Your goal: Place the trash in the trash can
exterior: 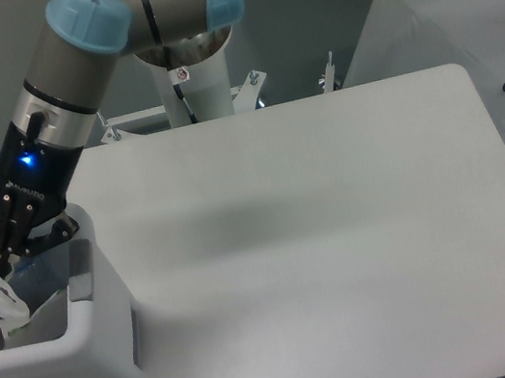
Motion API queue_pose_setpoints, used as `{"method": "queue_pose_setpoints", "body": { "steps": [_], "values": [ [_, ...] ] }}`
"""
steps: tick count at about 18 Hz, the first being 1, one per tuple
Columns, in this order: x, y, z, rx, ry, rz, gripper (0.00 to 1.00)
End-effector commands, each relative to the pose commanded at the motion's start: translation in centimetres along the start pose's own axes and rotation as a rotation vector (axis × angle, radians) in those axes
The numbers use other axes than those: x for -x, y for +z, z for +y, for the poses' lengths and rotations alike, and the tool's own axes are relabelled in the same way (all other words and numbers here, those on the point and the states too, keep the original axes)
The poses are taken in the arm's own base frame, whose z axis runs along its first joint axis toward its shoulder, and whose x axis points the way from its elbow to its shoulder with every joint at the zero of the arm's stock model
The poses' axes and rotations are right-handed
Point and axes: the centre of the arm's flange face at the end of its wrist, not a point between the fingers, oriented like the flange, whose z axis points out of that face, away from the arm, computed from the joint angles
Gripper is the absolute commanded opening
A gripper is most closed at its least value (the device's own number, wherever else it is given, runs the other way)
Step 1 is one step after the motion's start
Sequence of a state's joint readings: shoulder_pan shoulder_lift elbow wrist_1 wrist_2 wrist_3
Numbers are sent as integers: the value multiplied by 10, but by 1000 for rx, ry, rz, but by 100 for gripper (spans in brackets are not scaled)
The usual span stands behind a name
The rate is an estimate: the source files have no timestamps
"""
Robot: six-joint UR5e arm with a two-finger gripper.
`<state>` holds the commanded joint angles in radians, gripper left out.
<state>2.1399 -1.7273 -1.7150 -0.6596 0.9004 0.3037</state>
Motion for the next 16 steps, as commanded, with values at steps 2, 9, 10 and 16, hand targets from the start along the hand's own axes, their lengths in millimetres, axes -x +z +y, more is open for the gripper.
{"method": "queue_pose_setpoints", "body": {
  "steps": [2,9,10,16],
  "values": [
    [-1,-2,-2,-3,14,-1,54],
    [-2,-14,-9,-14,56,-44,100],
    [-1,-16,-12,-18,60,-59,100],
    [73,-66,-23,-11,169,-289,100]
  ]
}}
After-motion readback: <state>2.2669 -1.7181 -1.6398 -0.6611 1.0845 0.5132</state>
